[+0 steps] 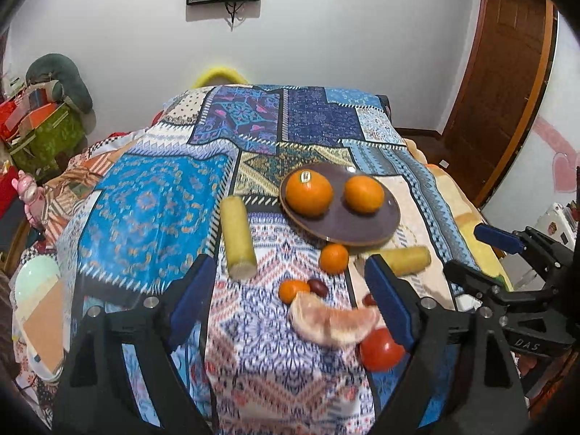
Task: Organize fruits
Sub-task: 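Grasp the red tomato with the right gripper and lift it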
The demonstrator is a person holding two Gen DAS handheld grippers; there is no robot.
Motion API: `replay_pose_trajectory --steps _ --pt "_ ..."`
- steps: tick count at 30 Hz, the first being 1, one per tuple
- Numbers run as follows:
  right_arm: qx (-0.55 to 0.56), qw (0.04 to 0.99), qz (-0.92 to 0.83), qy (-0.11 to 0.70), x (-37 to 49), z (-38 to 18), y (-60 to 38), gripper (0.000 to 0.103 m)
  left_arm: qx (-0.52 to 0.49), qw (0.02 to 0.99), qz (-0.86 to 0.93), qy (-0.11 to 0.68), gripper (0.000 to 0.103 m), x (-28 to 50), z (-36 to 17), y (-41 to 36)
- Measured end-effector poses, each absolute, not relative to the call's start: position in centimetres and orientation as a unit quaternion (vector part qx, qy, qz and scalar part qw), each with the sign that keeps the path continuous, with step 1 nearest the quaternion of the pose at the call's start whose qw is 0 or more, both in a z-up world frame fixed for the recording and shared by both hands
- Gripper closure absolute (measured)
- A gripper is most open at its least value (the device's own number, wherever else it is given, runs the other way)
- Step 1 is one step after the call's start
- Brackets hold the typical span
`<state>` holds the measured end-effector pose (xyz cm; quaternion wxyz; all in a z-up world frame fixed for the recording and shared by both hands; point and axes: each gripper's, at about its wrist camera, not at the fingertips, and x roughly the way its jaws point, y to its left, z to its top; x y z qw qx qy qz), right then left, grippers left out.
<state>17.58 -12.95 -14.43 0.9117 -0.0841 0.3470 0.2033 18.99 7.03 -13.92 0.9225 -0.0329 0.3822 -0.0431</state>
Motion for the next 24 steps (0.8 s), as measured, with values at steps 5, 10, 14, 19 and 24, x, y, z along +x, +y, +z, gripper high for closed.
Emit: replay_pose_trajectory --steps 5,10,14,19,24 --pt "-0.094 0.898 0.222 0.368 16.0 -15.9 -11.9 0.034 -0.036 0.918 -0.036 0.394 0.016 16.9 -15.1 7.7" --pt "-0.104 0.882 0.233 0.396 15.1 -18.3 -10.5 0.034 -0.048 0.908 -0.027 0.416 0.016 15.6 -16.9 9.0" --pt "-0.104 0.869 0.241 0.42 14.9 -20.2 -9.5 0.034 -0.053 0.9 -0.021 0.433 0.016 15.0 -18.4 9.6" --pt "-0.11 0.848 0.256 0.45 14.9 -22.4 -8.5 0.034 -0.057 0.891 -0.019 0.451 0.016 14.7 -20.1 9.9" --pt "-0.108 0.838 0.264 0.464 15.2 -23.4 -8.3 0.034 -0.058 0.882 -0.026 0.467 0.016 15.1 -21.3 9.2"
